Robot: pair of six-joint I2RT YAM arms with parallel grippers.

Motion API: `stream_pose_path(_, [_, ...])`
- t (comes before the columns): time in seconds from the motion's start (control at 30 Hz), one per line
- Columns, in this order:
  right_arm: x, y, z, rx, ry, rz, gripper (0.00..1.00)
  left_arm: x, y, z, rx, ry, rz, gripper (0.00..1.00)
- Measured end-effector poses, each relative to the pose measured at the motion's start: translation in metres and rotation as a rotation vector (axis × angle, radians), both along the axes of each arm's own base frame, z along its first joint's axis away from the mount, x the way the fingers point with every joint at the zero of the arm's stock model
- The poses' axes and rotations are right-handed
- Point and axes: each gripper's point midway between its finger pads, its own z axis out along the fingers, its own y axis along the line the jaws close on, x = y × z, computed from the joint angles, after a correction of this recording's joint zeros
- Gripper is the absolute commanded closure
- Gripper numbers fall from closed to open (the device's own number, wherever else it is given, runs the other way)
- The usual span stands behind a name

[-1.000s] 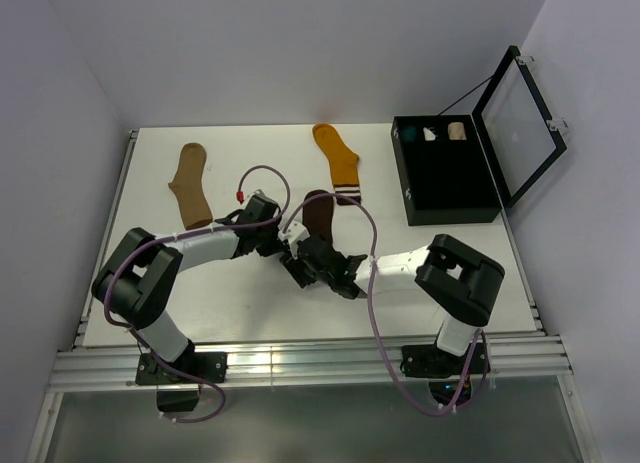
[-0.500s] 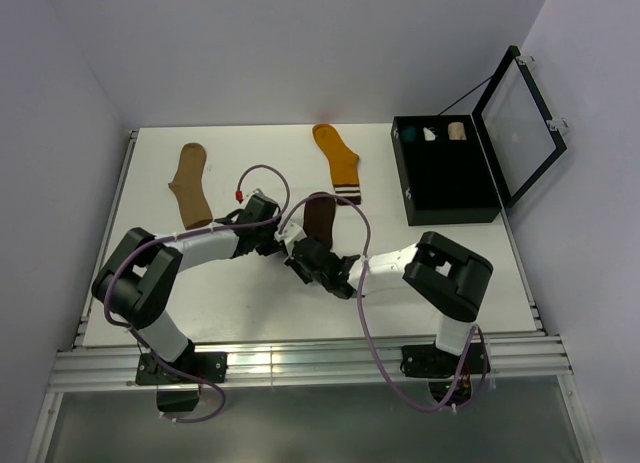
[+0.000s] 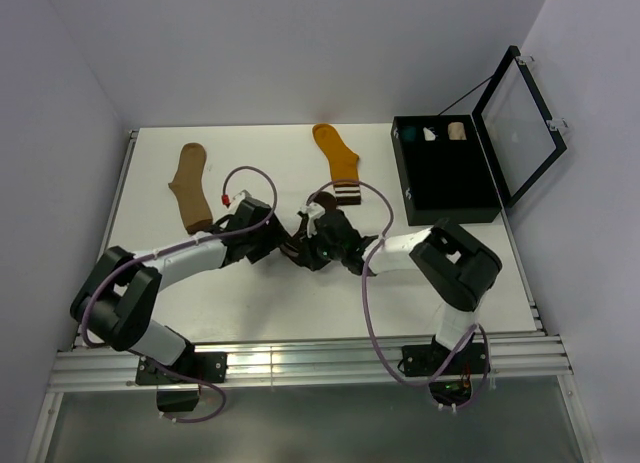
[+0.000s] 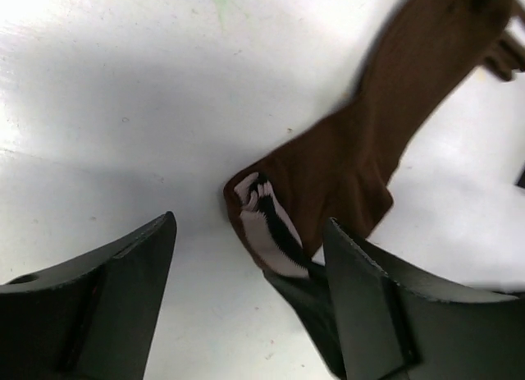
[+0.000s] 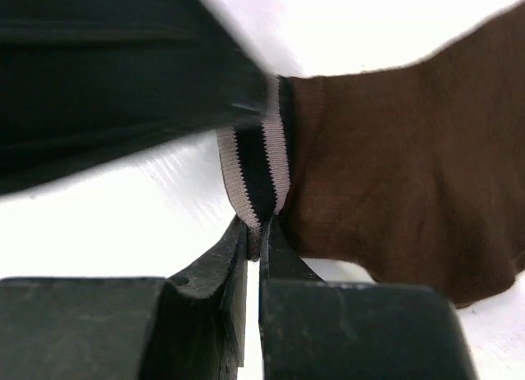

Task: Roll the socks
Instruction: Roll the sock at the center of the board.

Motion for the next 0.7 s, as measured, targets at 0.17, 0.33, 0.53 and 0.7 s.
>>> stream_pose_path(0.17, [0.003, -0.008, -0.001, 0.11, 0.161, -0.016, 1.0, 0.0, -0.001, 0.014, -0.063, -0.031, 0.041, 0.23])
stream_pose_path(0.33, [0.006, -0.01, -0.003, 0.229, 0.31, -0.026, 1.0, 0.001, -0.005, 0.016, -0.094, -0.033, 0.052, 0.27])
stream_pose_path(0.53, [0.008, -0.013, -0.004, 0.361, 0.477, -0.029, 1.0, 0.002, -0.009, 0.011, -0.106, -0.024, 0.044, 0.31])
stream_pose_path(0.7, [0.007, -0.013, -0.005, 0.439, 0.588, -0.02, 1.0, 0.001, -0.009, 0.002, -0.099, -0.006, 0.045, 0.34])
